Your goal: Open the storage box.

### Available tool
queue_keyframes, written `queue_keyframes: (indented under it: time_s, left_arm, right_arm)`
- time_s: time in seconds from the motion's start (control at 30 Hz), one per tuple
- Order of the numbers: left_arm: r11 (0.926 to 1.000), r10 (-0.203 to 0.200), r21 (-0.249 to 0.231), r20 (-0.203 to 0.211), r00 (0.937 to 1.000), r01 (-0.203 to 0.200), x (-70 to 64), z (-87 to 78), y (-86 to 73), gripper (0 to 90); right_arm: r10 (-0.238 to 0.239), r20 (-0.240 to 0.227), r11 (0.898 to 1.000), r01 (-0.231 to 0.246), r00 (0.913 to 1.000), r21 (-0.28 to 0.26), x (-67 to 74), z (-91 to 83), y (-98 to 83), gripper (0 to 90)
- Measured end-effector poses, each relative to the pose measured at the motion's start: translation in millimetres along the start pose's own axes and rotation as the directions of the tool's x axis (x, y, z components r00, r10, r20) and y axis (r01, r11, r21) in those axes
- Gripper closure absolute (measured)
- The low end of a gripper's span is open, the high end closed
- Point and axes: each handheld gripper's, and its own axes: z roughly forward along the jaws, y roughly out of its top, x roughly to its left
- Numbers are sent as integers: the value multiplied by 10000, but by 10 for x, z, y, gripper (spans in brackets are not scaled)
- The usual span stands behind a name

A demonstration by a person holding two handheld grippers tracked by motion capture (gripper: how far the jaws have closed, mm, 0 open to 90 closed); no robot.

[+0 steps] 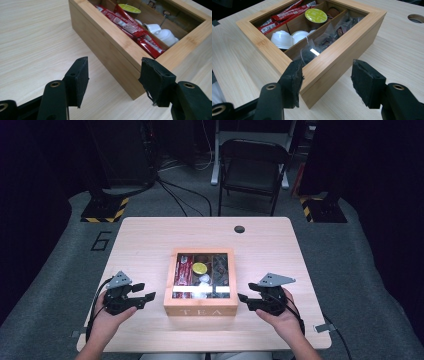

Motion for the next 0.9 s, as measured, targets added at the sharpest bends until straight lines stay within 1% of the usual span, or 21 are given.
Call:
queue_keyframes:
  time_s: [0.07, 0.1, 0.17, 0.23, 0.33, 0.37, 0.4, 0.47, 0.53, 0.6, 0.7, 0.73, 0.8, 0.87, 0.9]
  left_arm:
    - [9999, 77, -97, 68, 9999, -77, -29, 7, -9, 408]
    - [9999, -3, -123, 155, 9999, 5, -48, 11, -19, 412]
    - [9998, 45, -173, 171, 9998, -42, -73, 26, -43, 414]
    - [9998, 132, -121, 189, 9997, -130, -99, 46, -69, 418]
    - [9998, 191, -14, 331, 9993, -190, -137, 82, -110, 421]
    - [9995, 308, 12, 357, 9989, -308, -147, 93, -119, 421]
    - [9995, 312, -7, 386, 9988, -312, -168, 106, -131, 421]
    - [9993, 367, 44, 427, 9984, -369, -185, 111, -137, 420]
    - [9985, 530, 112, 556, 9970, -537, -225, 125, -148, 420]
    - [9973, 707, 167, 617, 9956, -718, -245, 136, -153, 420]
    - [9972, 735, 118, 654, 9951, -745, -267, 150, -162, 423]
    - [9959, 874, 170, 769, 9932, -889, -270, 153, -168, 427]
    - [9965, 800, 189, 843, 9932, -818, -275, 163, -183, 435]
    - [9966, 803, 118, 791, 9936, -815, -275, 183, -198, 443]
    - [9968, 758, 200, 852, 9935, -777, -277, 187, -203, 445]
  right_arm:
    - [89, 34, 10000, -89, 10000, -40, 21, -4, -12, 421]
    - [68, 25, 10000, -68, 10000, -47, 25, -5, -21, 423]
    - [128, -12, 9998, -128, 9999, -130, 40, -5, -44, 424]
    - [114, -28, 9998, -115, 9999, -182, 56, -3, -70, 429]
    - [105, -168, 9997, -108, 9998, -225, 88, 11, -113, 430]
    - [70, -225, 9998, -75, 9997, -194, 100, 17, -129, 430]
    - [15, -264, 9998, -20, 9996, -188, 111, 25, -145, 430]
    - [59, -322, 9999, -64, 9995, -152, 126, 31, -163, 430]
    - [-88, -527, 10000, 87, 9986, -28, 163, 66, -200, 424]
    - [-174, -560, 9998, 179, 9983, 95, 185, 92, -217, 424]
    - [-185, -622, 9997, 195, 9979, 150, 205, 122, -232, 425]
    - [-231, -629, 9994, 247, 9977, 255, 227, 142, -243, 426]
    - [-297, -656, 9991, 315, 9974, 266, 233, 161, -251, 429]
    - [-289, -647, 9990, 309, 9975, 310, 234, 180, -264, 432]
    - [-246, -619, 9990, 269, 9978, 363, 236, 184, -271, 436]
